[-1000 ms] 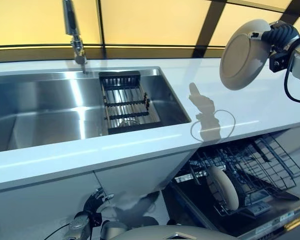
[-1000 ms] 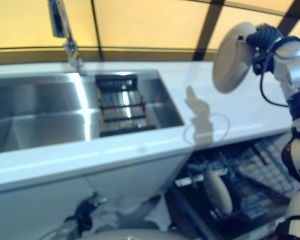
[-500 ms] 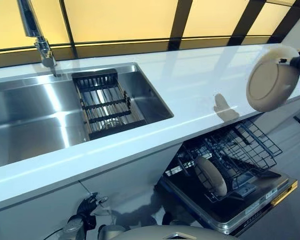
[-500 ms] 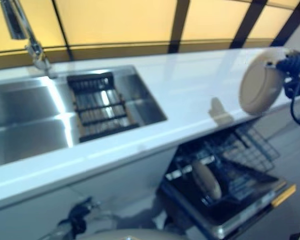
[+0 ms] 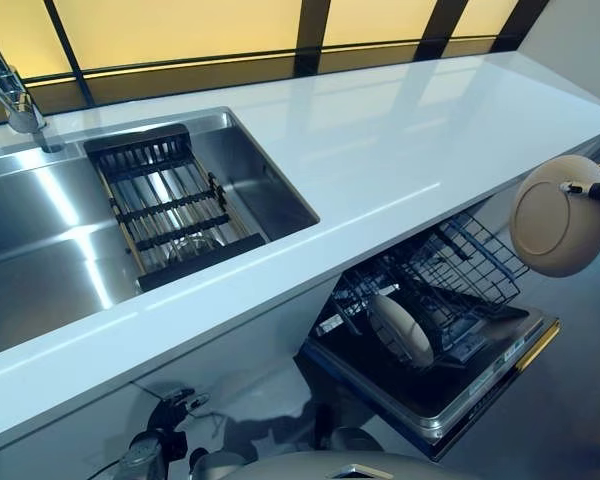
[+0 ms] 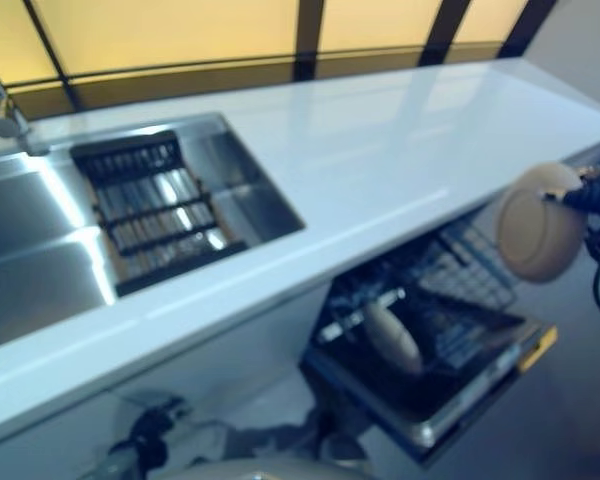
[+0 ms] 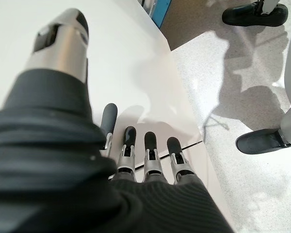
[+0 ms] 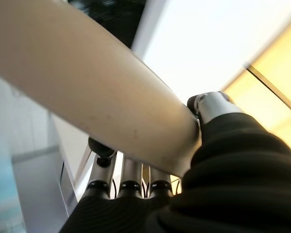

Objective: Take plates into dishwasher

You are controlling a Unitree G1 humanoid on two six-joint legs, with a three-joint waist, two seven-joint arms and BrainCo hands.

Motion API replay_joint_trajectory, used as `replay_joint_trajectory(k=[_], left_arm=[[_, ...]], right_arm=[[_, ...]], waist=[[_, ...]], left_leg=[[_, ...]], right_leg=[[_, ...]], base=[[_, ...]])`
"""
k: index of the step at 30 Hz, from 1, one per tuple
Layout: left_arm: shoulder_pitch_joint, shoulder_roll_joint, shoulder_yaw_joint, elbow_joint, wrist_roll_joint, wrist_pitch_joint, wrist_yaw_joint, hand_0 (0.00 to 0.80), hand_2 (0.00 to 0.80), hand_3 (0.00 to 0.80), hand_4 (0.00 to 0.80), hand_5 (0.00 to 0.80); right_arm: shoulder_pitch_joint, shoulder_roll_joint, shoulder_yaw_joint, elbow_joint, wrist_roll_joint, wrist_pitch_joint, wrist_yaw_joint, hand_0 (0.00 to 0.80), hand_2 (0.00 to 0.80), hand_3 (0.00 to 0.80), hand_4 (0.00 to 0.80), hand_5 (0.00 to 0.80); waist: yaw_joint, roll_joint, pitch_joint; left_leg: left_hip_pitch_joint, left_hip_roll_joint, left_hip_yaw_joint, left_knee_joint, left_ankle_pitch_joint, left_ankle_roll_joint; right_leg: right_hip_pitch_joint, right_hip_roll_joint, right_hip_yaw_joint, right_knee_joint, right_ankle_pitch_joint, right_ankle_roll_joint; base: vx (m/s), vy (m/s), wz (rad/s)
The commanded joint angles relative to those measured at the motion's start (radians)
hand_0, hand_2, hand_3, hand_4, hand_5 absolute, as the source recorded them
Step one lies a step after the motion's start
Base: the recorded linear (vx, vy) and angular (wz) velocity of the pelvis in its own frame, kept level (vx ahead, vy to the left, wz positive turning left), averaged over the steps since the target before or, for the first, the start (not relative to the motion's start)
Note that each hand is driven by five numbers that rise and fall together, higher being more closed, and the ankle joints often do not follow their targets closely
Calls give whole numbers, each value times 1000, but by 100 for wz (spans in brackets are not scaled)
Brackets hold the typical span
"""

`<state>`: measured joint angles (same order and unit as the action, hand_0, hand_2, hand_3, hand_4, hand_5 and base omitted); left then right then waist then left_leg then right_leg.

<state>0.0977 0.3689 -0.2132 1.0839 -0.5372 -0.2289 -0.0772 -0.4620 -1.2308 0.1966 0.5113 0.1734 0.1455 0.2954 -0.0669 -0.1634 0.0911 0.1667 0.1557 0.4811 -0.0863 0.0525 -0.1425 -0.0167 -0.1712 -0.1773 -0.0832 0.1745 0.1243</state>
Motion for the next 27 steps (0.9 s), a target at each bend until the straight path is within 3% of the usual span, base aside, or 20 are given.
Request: replay_joint_trajectory(k=[1,12,27], left_arm=[[-96,3,35,-22,-36,-69,10,0,0,0,0,0],[-92,-9,57,-26,-29,-76,2,0,0,0,0,0],[-81,-19,91,-43,5,-70,-15,0,0,0,0,0]], right_arm=[[-45,-55,-33,-88,-219,-123,-121,800,800,800,800,800],[100,66,-44,-218,-425,-153,-172,800,800,800,800,800],[157,241,-12,-249,-386,-159,-65,800,800,800,800,800]], waist=[[18,20,26],[28,46,37],[48,67,46]], left_leg=[[7,-25,-30,26,-40,84],[-3,-33,-37,23,-44,90],[-2,-40,-49,19,-48,91]], right_leg=[[55,-28,-52,54,-21,87],[51,-36,-70,51,-20,93],[53,-50,-103,56,-21,94]], base=[[-11,-22,-13],[-10,-11,-4],[0,0,0]])
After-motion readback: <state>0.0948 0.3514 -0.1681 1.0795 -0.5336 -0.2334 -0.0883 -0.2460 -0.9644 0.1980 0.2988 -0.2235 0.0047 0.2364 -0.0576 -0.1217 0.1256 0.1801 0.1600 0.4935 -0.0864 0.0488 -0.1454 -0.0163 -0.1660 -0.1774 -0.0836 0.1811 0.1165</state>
